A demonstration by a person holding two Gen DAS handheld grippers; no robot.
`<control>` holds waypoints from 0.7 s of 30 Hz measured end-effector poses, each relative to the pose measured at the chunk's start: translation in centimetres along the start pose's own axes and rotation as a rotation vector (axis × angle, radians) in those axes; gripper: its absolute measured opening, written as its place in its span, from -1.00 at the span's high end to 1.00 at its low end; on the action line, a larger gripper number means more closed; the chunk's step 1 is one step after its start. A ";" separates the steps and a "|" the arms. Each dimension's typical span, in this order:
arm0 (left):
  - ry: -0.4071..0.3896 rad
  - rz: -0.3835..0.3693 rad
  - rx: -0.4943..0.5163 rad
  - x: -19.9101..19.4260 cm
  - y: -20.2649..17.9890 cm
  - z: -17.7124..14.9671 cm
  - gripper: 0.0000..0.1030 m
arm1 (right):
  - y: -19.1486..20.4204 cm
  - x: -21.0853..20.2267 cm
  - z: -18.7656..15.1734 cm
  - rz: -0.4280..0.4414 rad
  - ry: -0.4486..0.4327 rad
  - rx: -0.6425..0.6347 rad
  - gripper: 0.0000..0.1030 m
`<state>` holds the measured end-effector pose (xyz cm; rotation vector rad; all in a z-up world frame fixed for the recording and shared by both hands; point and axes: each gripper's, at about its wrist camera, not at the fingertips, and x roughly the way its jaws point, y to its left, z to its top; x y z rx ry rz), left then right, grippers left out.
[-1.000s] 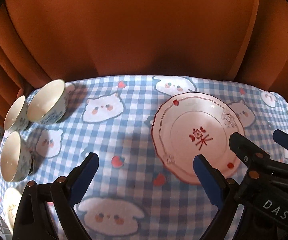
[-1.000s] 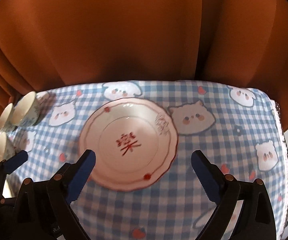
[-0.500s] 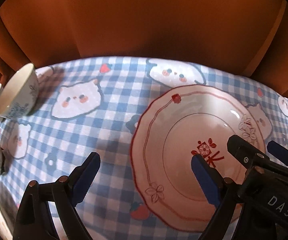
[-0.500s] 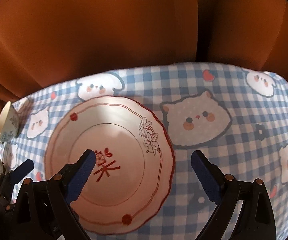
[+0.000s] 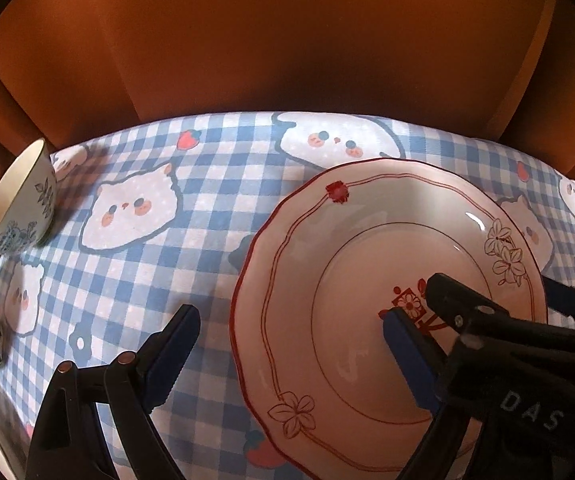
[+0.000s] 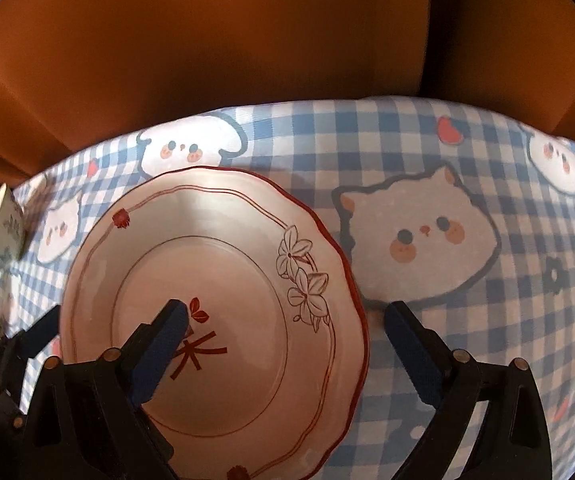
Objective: Organize plates and bowls
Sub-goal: 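Move the right gripper to the red-rimmed plate with the red character, then close the right gripper on the rim of the red-rimmed plate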
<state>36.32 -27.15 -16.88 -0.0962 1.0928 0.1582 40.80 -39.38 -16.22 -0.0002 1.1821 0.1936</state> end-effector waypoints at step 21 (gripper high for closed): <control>0.031 -0.039 0.030 -0.1 -1.5 1.1 -0.40 | 1.5 1.2 1.6 -0.052 0.055 0.016 -0.62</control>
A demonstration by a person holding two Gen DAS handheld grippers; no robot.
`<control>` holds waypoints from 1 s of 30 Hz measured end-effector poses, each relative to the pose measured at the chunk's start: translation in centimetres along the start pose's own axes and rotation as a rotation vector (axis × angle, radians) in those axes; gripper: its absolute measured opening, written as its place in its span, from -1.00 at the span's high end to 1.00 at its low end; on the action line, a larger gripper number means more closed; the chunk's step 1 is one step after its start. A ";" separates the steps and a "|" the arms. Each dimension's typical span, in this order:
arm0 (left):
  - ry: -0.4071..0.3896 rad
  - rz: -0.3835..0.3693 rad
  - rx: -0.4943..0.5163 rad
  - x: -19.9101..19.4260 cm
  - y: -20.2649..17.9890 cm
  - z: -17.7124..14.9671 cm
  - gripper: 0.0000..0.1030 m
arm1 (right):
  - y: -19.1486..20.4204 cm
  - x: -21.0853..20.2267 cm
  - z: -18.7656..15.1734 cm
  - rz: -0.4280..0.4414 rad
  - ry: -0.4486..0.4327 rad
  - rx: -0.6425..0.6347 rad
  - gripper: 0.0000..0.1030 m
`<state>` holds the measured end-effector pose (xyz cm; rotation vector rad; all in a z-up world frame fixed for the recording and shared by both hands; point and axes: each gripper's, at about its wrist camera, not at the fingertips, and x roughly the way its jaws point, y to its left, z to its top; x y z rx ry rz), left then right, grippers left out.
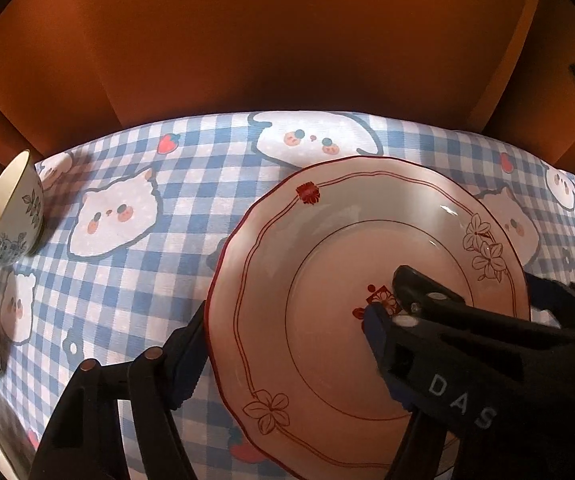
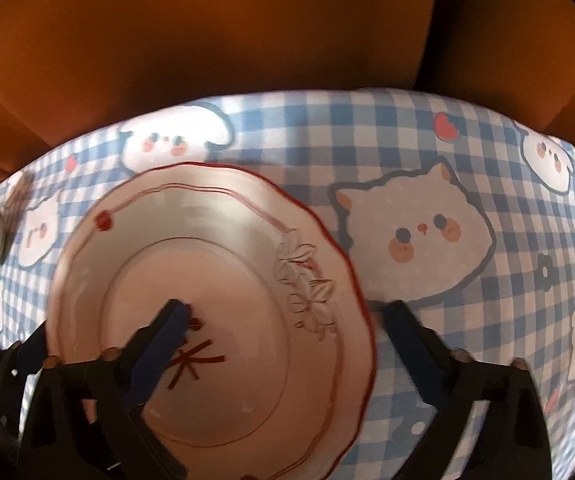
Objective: Organize plates and bowls
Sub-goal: 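Close the right gripper on the rim of the red-rimmed plate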
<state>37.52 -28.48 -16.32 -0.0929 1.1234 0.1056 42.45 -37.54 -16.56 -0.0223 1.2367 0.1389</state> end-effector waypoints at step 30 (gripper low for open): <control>0.070 -0.001 0.044 -4.2 2.2 -7.0 -0.20 | 0.2 -5.3 -8.1 -0.043 0.042 0.034 -0.18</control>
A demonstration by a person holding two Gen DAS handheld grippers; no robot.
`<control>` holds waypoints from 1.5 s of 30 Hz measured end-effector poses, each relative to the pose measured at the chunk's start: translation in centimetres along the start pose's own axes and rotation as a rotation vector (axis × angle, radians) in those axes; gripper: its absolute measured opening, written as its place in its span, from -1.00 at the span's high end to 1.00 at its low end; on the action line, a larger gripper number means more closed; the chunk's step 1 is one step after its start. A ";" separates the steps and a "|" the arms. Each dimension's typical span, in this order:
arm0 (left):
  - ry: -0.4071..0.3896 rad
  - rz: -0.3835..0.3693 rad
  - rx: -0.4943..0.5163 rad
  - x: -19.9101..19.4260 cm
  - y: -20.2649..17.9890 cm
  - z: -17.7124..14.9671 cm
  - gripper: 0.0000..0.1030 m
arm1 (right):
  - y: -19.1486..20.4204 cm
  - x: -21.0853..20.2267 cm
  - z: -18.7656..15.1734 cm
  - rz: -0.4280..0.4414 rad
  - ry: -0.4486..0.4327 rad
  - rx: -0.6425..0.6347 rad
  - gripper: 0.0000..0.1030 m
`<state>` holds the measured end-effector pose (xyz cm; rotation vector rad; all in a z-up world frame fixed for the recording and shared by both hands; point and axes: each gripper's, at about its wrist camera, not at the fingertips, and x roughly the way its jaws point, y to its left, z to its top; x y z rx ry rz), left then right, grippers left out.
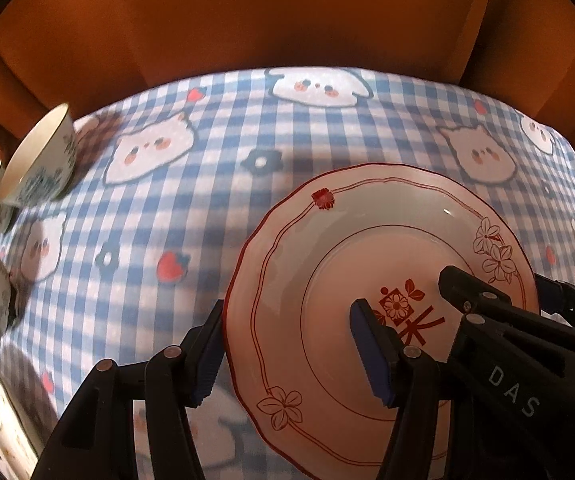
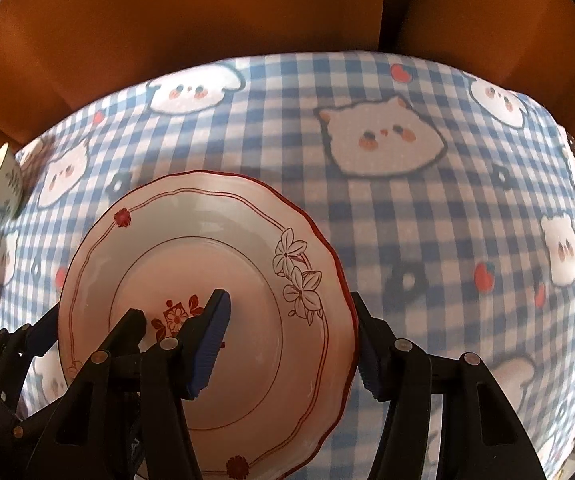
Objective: Organize plates and bowls
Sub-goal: 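Close the right gripper on the rim of the red-rimmed plate, then lift the red-rimmed plate and carry it toward the yellow-flower plates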
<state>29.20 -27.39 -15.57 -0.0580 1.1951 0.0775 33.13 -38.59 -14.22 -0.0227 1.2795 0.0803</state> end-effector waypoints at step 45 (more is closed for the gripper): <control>-0.008 0.009 0.028 -4.9 3.2 -5.0 -0.04 | 1.7 -4.2 -6.0 0.038 0.033 -0.094 0.13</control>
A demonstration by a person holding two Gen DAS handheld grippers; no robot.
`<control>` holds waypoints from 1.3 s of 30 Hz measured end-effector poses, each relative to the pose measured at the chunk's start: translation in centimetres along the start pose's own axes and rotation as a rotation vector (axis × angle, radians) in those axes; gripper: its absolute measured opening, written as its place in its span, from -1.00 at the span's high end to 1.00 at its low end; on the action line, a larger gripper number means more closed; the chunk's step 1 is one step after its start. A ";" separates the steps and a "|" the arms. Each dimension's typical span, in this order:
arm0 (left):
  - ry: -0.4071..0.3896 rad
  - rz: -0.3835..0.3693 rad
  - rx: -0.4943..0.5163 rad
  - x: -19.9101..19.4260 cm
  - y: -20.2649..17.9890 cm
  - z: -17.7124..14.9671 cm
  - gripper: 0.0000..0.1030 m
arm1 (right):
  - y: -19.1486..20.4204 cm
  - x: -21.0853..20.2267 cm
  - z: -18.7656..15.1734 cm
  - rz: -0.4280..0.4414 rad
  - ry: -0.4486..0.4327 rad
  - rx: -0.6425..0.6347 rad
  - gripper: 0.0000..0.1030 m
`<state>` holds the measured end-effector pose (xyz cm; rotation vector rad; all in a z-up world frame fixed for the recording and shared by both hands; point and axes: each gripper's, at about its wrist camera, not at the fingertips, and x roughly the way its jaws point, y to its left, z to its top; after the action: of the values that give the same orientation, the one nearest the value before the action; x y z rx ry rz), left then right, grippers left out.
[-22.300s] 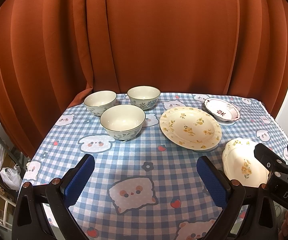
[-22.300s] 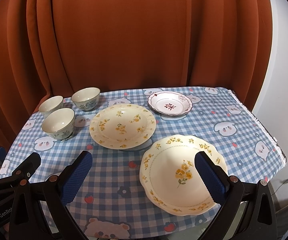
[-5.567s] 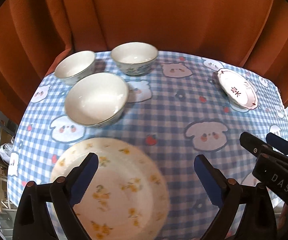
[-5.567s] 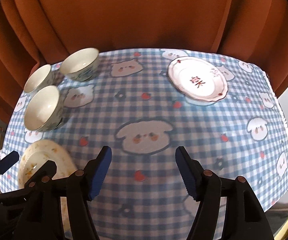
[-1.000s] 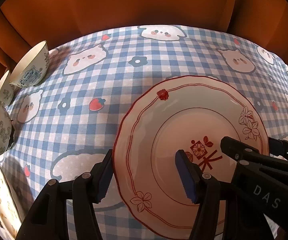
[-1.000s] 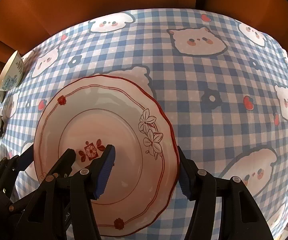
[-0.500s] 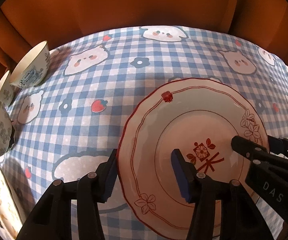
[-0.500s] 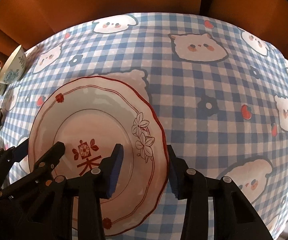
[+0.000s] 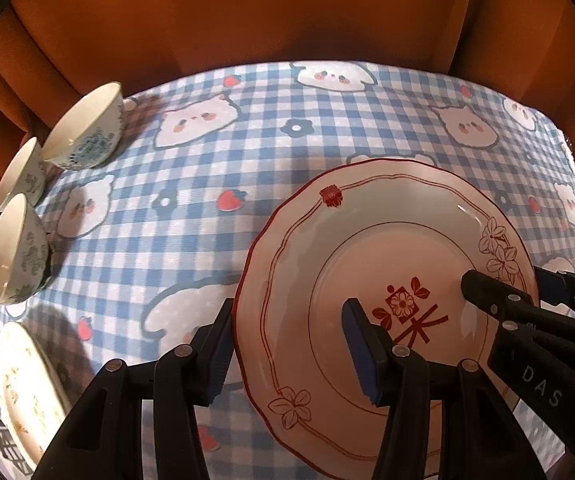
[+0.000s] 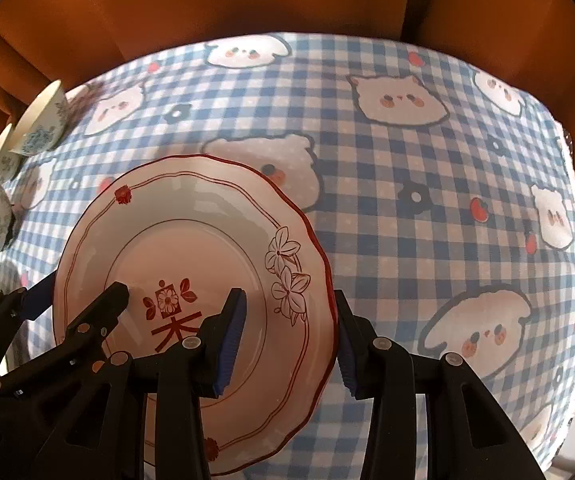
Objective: Organize plates and bowls
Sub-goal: 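Lift the red-rimmed plate and carry it toward the yellow-flower plates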
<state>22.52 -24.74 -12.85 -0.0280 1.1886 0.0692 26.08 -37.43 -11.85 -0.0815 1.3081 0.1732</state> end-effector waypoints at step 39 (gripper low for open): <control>-0.114 -0.111 -0.004 -9.6 21.3 -7.5 -0.03 | 22.2 -9.9 -6.2 -0.074 -0.128 0.017 0.13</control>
<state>10.56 -4.27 -6.47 -0.0922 1.0706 -0.0239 13.85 -17.34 -3.03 -0.1026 1.1772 0.1027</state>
